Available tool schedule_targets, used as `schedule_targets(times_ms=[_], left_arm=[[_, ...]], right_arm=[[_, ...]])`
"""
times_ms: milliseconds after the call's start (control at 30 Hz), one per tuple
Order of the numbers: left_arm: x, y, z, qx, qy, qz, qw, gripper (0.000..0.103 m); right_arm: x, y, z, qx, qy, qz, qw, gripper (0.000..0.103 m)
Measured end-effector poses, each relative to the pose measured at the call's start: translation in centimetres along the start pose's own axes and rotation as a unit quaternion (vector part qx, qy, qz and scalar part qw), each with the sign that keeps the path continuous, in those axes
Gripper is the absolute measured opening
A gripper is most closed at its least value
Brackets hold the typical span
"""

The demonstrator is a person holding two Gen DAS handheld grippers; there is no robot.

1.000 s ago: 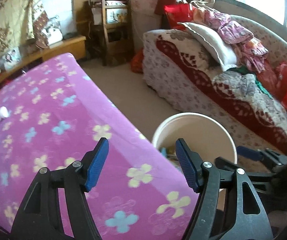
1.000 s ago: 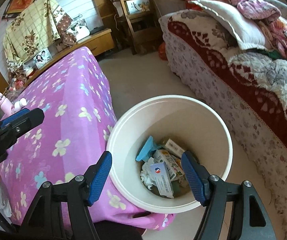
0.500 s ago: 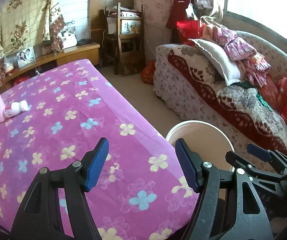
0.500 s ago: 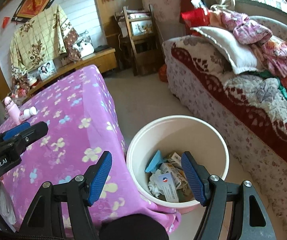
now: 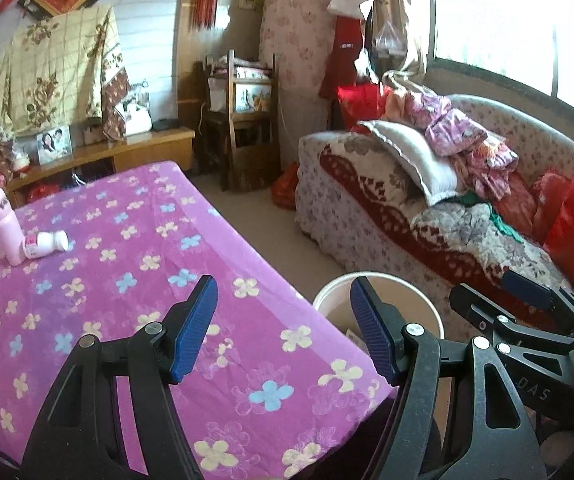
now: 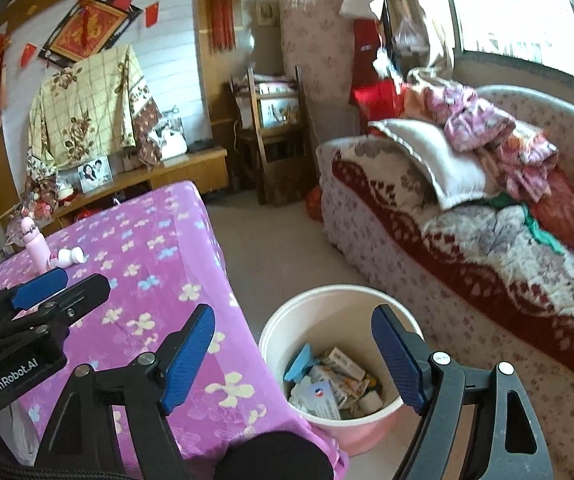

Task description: Collect trash

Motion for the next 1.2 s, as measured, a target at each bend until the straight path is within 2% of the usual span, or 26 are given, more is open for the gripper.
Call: schedule_targets(times_ms=[433,1200], left_arm=[[-0.6,0.4,-1.6,0.001,-0.020,-0.001,0.9998,0.068],[-0.8,0.4,-2.0,0.001,-0.021,0.000,0.9998,0.068]], right_arm=[[-1.7,0.6,-3.2,0.017,-0.042,-0.004,0.999,0.083],[-2.0,1.0,-3.1,0.016,-0.041,-0.012,0.999,0.087]])
Point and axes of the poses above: each gripper's, at about its wrist camera, not at the fingertips, and z roughly the way its jaws point, y to its left, x to its underside, the point moved 6 cm from there along z, roughly the way its jaws point, and after that the axes turned 13 degrees about -z, right-handed, at the moved point
